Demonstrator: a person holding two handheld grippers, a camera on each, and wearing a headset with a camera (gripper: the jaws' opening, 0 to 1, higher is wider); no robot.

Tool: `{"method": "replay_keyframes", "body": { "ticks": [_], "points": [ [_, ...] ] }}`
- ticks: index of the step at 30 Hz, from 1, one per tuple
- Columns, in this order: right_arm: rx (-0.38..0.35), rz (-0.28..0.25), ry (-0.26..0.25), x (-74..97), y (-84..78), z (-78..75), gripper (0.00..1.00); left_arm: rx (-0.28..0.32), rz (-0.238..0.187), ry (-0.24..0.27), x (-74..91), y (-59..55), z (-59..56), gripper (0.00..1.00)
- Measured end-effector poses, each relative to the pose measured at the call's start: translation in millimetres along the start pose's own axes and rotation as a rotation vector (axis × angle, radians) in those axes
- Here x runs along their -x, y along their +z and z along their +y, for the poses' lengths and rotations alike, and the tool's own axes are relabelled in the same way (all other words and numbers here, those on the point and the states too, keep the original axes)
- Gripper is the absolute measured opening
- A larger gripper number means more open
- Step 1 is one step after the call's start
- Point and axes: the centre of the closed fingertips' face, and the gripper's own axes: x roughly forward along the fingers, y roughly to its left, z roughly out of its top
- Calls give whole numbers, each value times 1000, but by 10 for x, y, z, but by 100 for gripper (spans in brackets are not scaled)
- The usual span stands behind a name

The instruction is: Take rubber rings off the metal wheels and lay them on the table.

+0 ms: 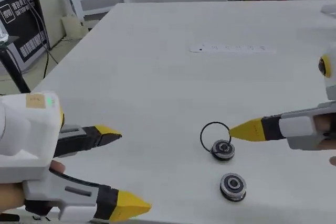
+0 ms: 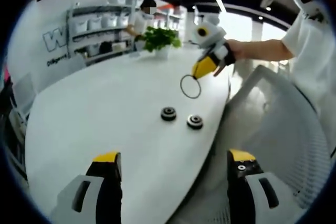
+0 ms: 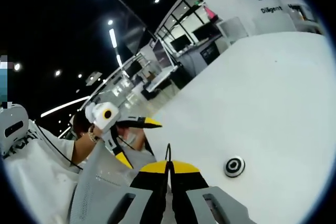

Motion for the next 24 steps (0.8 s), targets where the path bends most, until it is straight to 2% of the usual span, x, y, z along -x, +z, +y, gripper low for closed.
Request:
{"method": "replay_keyframes", "body": {
  "ticks": [6, 12, 18, 24],
  "points": [
    [12, 20, 13, -173, -14, 9, 0, 18, -3, 19, -10, 1, 21, 84],
    [15, 61, 14, -355, -81, 6, 0, -1, 33, 36, -30, -58, 41, 84],
    [2, 120, -22, -544, -254, -143, 0, 2, 47, 39, -34, -101, 28, 83],
    [-15, 168, -18, -683, -381, -143, 0, 2, 52, 42, -41, -111, 19, 83]
  ]
}}
